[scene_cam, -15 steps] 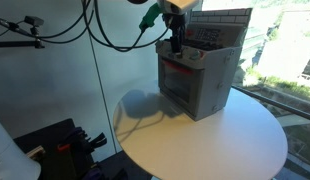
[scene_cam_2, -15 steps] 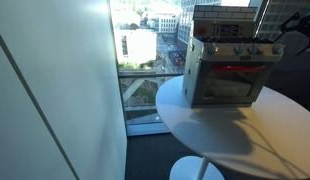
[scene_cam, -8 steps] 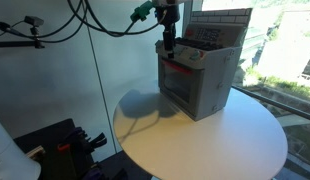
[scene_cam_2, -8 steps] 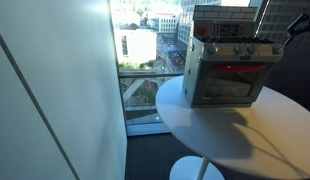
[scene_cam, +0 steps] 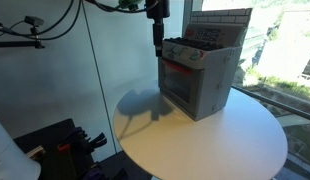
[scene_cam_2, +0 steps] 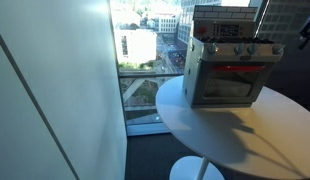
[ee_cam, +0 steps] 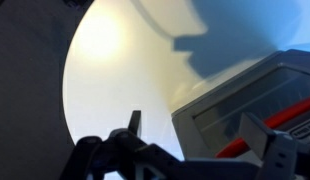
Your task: Turn the first knob from the right to the right.
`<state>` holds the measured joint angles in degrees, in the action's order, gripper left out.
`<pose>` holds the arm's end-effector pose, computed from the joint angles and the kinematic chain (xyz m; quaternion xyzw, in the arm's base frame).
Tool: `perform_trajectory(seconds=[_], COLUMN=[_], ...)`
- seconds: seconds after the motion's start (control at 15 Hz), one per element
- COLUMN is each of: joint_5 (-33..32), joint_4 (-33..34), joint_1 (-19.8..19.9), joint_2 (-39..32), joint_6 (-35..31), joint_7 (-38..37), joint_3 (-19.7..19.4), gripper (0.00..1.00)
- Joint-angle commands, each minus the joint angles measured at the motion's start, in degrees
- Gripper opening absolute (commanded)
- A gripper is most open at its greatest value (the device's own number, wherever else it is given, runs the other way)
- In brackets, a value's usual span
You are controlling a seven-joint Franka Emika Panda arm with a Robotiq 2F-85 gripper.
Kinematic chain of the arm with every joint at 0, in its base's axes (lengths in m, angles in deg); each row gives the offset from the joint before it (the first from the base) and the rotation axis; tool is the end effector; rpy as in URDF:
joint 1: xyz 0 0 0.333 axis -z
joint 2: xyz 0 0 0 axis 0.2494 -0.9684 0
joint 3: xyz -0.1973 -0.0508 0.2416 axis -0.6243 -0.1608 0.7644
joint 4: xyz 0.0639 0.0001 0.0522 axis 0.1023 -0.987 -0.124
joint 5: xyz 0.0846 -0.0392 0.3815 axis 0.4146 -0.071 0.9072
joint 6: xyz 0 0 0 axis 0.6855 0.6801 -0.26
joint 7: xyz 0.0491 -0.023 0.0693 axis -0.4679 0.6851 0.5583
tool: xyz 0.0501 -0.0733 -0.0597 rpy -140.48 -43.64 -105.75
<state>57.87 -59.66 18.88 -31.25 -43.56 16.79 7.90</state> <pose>0.5076 -0.0665 0.4746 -0.9266 0.3737 -0.0279 0.0317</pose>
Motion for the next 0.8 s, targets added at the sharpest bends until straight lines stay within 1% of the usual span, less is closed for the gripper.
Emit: perform_trajectory(seconds=[0.0, 0.4, 0.73], joint_5=[-2.4, -4.1, -4.3], joint_4=[2.1, 3.9, 4.4], joint_1=[0.1, -0.2, -0.3], joint_2=[1.4, 3.2, 5.1], joint_6=[7.7, 18.3, 23.1], joint_7=[3.0, 11.5, 15.7], joint_3=[1.0, 1.7, 2.0], gripper=[1.0, 1.0, 1.0])
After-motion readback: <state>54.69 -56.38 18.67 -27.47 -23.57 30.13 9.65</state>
